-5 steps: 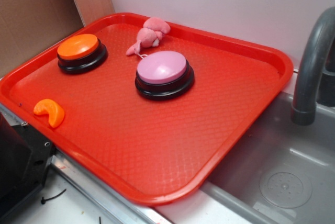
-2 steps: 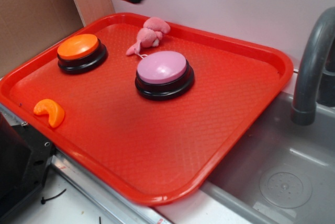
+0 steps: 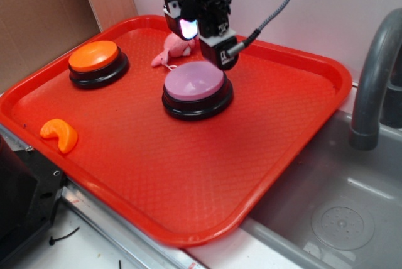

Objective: Push the pink button.

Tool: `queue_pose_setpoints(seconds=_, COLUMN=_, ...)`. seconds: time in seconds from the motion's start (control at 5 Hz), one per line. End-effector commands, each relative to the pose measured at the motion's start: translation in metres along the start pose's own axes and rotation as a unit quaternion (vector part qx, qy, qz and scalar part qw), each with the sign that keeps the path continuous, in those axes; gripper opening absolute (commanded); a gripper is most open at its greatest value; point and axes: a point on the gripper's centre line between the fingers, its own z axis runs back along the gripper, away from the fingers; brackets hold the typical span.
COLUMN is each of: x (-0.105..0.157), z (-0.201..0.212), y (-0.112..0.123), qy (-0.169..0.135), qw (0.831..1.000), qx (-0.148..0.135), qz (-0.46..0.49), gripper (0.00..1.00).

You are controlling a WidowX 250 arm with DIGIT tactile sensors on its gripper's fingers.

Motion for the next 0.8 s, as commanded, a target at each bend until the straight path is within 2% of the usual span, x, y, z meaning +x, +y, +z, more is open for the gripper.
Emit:
queue_pose_setpoints(seconds=0.0, x=-0.0097, z=-0.0232, y=0.0209, qy=0.011, qw=1.0, qx=0.003, qz=0.008, gripper=1.0)
queue_pose_setpoints(seconds=0.2, x=-0.0106, z=-0.0293, y=0.0287, qy=0.021, qw=1.0, qx=0.007, qz=0.015, gripper=1.0)
queue_pose_setpoints(seconds=0.6, x=-0.0079, z=-0.0296, y=0.0247, qy=0.04, qw=0.999, qx=0.01, qz=0.01, gripper=1.0)
